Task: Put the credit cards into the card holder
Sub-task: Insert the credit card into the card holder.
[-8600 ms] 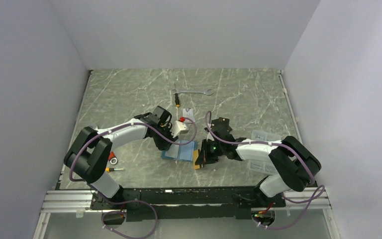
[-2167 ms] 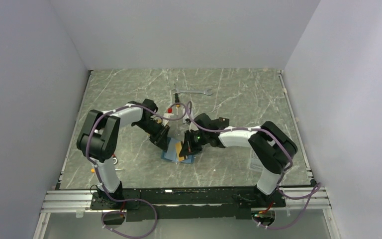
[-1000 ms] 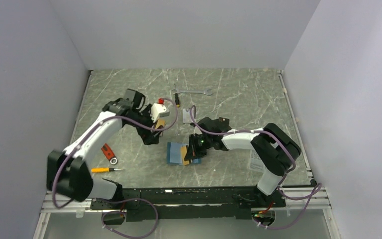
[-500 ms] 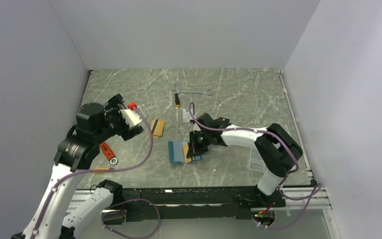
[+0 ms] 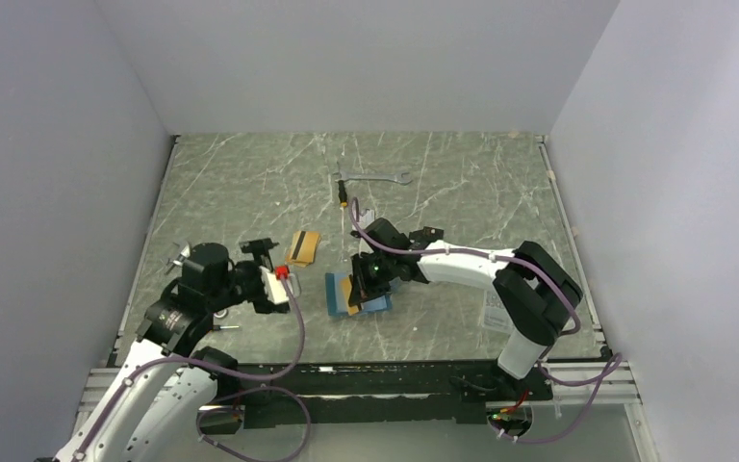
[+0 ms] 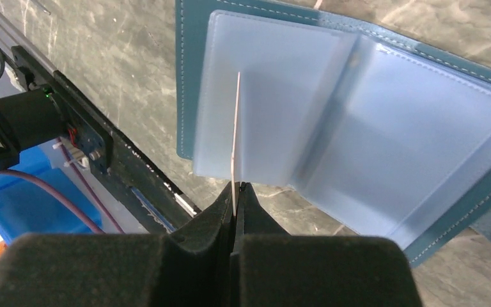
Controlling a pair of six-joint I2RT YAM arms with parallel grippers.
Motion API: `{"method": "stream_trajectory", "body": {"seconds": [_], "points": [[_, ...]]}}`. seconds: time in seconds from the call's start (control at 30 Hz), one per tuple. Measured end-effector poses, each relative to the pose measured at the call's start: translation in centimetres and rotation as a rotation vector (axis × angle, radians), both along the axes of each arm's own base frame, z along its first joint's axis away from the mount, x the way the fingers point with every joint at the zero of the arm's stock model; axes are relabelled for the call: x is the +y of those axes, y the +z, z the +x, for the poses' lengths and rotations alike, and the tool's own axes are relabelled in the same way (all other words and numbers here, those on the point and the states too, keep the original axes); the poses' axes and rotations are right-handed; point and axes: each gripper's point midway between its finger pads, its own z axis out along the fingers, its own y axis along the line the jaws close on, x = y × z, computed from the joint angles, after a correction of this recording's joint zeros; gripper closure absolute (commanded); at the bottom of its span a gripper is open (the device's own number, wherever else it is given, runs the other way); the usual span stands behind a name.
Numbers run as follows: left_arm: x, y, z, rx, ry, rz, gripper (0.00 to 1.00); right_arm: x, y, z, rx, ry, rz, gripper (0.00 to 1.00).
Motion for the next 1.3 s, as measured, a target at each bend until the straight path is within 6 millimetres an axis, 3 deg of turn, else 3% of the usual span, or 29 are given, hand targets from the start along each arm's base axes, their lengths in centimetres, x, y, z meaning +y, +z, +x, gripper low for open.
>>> {"method": "stream_trajectory", "body": {"seconds": [0.1,0.43,0.57,0.8,0.97,1.17,1.3], "points": [[-1.2,-1.4,-1.2,-0.029,-0.123,0.039,0.01,0.5,0.0,0.0,-0.002,0.007,0.001,1.00],[-5.2,-1.7,-2.8,-0.074,-0.372,0.066,0.19,1.0,-2.3,0.6,0.040,0.008,-0.051,1.00],[-6.6,-2.0,-3.0,-0.086,-0.430,0.074,0.14,1.1,-2.2,0.5,0.046,0.014,-0.045,1.00],[-8.4,-2.9,-3.8,-0.095,-0.478,0.041,0.13,1.4,-0.1,0.9,0.043,0.017,0.023,1.00],[-9.6,-5.9,-5.1,-0.158,-0.557,0.066,0.20,1.8,1.4,1.3,0.034,0.020,0.107,1.00],[-10.7,-7.2,-3.7,-0.228,-0.570,0.119,0.31,1.1,0.7,0.8,0.079,0.017,0.126,1.00],[-11.5,-7.4,-2.7,-0.265,-0.572,0.141,0.32,0.5,0.4,0.7,0.112,-0.001,0.167,1.00]]}}
